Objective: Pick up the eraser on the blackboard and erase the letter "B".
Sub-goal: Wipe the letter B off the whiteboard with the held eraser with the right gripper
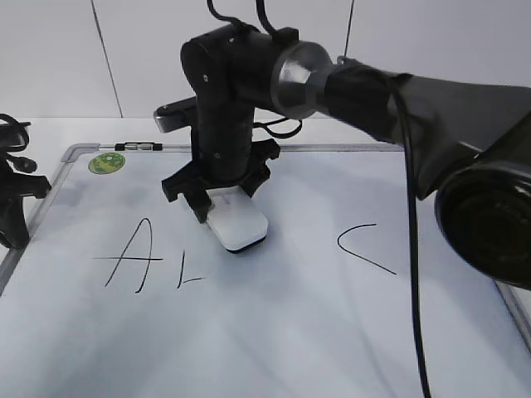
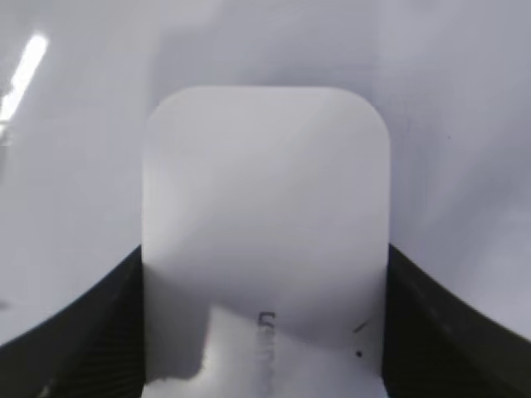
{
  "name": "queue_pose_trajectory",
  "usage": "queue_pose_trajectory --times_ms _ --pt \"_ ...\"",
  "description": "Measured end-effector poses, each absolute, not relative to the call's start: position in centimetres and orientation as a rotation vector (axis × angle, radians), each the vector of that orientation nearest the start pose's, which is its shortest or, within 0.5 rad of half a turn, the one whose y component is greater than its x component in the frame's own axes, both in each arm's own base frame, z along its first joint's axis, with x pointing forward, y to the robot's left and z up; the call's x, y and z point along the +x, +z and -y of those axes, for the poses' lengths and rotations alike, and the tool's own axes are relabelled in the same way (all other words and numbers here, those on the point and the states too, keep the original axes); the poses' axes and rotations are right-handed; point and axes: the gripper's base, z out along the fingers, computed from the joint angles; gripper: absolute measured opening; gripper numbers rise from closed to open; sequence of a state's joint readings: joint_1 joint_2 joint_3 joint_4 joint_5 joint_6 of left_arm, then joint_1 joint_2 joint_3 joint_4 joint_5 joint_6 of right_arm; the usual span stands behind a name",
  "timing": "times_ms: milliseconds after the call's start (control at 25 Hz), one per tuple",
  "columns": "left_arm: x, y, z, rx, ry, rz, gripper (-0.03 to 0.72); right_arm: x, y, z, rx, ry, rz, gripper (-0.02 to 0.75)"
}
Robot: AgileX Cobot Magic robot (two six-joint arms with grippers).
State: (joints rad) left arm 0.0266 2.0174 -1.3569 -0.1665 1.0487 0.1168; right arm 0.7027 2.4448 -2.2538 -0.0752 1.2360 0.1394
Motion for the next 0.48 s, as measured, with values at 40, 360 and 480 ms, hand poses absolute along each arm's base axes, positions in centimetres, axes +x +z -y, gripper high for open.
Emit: queue_pose_trajectory --times_ms 40,360,480 --pt "37.5 15.4 0.3 0.005 -0.231 -3.174 0.016 39.2 18.9 -32.9 -0.836 0.046 -2.768 0.554" --pt "37.6 15.4 0.3 0.005 -0.231 -3.172 0.016 35.2 23.8 -31.9 -0.877 0.088 -2.754 0.554" --pt "37.6 15.4 0.3 0.005 -0.231 -3.172 0.016 33.7 23.0 -31.1 -0.914 0.047 -2.804 0.553"
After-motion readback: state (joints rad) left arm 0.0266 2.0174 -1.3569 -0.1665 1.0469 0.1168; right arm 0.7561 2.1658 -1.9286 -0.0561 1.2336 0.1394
